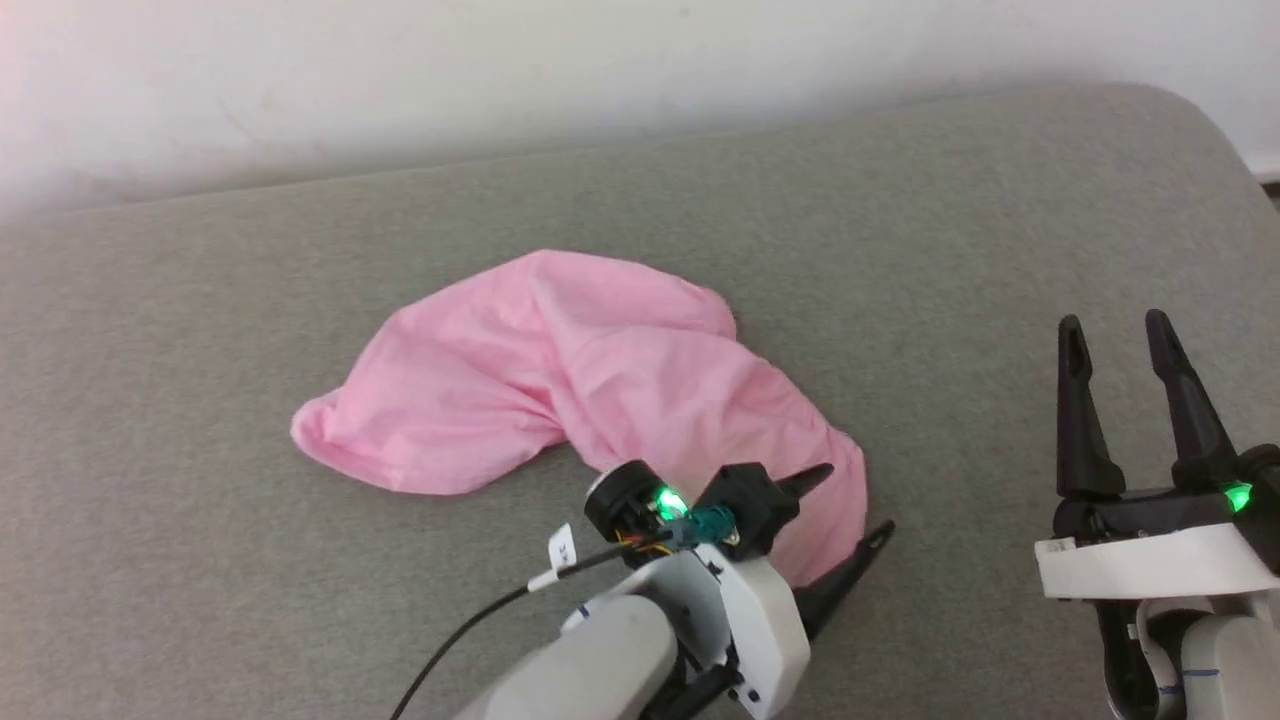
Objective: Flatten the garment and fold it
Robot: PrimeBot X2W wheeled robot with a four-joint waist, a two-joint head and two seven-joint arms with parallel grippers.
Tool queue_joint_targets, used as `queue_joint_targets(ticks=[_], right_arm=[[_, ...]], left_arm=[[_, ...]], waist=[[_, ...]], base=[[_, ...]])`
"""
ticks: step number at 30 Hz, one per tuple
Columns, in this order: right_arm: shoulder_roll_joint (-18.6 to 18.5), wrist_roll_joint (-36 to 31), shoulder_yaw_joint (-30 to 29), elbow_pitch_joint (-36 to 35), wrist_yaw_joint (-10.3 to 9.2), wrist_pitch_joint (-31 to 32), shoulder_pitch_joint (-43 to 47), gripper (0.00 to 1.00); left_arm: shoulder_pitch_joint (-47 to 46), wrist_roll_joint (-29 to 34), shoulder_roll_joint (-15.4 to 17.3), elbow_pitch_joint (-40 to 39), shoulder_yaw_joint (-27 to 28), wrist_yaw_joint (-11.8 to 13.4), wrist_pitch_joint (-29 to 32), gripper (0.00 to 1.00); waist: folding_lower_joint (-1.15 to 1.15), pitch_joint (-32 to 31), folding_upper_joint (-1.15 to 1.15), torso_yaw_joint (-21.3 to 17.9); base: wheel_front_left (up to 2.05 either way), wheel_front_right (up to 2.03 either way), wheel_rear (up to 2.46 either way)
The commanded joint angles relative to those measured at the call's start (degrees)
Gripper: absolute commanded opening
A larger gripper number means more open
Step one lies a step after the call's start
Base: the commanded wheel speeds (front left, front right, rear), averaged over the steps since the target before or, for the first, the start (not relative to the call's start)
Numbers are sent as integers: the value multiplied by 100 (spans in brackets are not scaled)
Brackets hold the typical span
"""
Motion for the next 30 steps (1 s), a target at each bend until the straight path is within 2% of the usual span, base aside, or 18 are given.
queue_joint_targets(ticks=[1, 5, 8, 14, 20, 25, 28, 30], right_arm=[[11, 48, -26, -14, -11, -26, -35, 100], [11, 27, -50, 8, -11, -26, 29, 100], [11, -27, -36, 47, -11, -26, 98, 100], [12, -132, -25, 197, -11, -26, 251, 100], [12, -154, -58, 465, -11, -26, 412, 100], [12, -199, -110, 793, -11, -25, 509, 100], [12, -241, -105, 1023, -11, 61, 519, 100], [12, -263, -116, 1137, -11, 163, 521, 100]], left_arm=[[26, -9, 7, 21, 9, -23, -61, 100], [-135, 8, 36, 135, 56, -12, -494, 100], [-286, -19, 194, 50, 406, 145, -905, 100], [-328, 89, 951, -440, 1247, 684, -1410, 100], [465, 100, 1684, -1221, 2212, 1392, -1534, 100], [1607, 111, 1765, -2009, 3030, 1825, -1542, 100], [2221, 374, 1678, -2251, 3150, 1894, -1543, 100], [2542, 519, 1501, -2388, 3130, 1960, -1543, 100]], waist=[[0, 86, 0, -91], [0, -18, 0, 126], [0, -149, 0, 352], [0, -431, 0, 819], [0, -612, 0, 1199], [0, -636, 0, 1407], [0, -633, 0, 1472], [0, -644, 0, 1518]], base=[[0, 0, 0], [0, 0, 0], [0, 0, 0], [0, 0, 0], [0, 0, 0], [0, 0, 0], [0, 0, 0], [0, 0, 0]])
